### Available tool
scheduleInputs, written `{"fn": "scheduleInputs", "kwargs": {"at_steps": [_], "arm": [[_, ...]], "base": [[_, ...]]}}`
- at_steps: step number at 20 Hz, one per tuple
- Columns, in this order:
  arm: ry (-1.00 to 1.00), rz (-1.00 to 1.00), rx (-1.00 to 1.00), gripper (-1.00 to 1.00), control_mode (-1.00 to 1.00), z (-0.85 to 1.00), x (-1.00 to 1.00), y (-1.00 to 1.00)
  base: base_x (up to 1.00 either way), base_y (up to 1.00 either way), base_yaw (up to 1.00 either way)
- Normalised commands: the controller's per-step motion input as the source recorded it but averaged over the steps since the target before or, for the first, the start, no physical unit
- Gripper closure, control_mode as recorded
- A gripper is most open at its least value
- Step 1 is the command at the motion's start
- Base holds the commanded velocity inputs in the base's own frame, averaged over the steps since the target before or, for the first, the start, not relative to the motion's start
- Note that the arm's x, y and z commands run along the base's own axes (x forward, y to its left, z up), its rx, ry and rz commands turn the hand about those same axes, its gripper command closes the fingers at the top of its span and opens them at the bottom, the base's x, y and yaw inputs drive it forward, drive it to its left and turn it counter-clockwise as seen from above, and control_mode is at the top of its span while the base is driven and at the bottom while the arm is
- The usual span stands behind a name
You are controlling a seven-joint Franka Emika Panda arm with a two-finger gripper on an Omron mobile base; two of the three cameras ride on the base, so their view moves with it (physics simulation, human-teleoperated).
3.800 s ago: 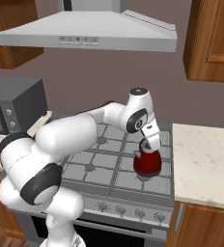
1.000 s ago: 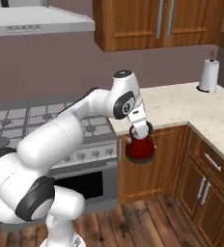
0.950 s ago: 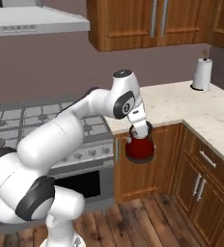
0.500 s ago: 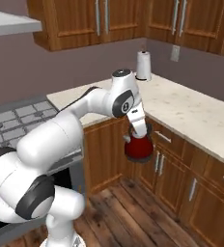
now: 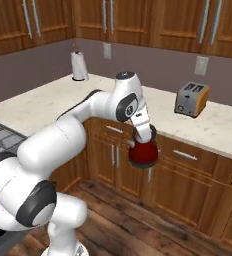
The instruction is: The kettle is done boiling. Turn off the stove, then wait for 300 timesteps before moving the kettle to the dining table.
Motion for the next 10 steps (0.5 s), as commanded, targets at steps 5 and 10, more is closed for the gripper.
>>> {"fn": "scheduleInputs", "kwargs": {"at_steps": [5,10], "arm": [[0.00,0.00,0.00,1.00,1.00,0.00,0.00,0.00],[0.00,0.00,0.00,1.00,1.00,0.00,0.00,0.00]], "base": [[-0.02,-0.01,-0.60],[0.00,-0.12,-0.56]]}}
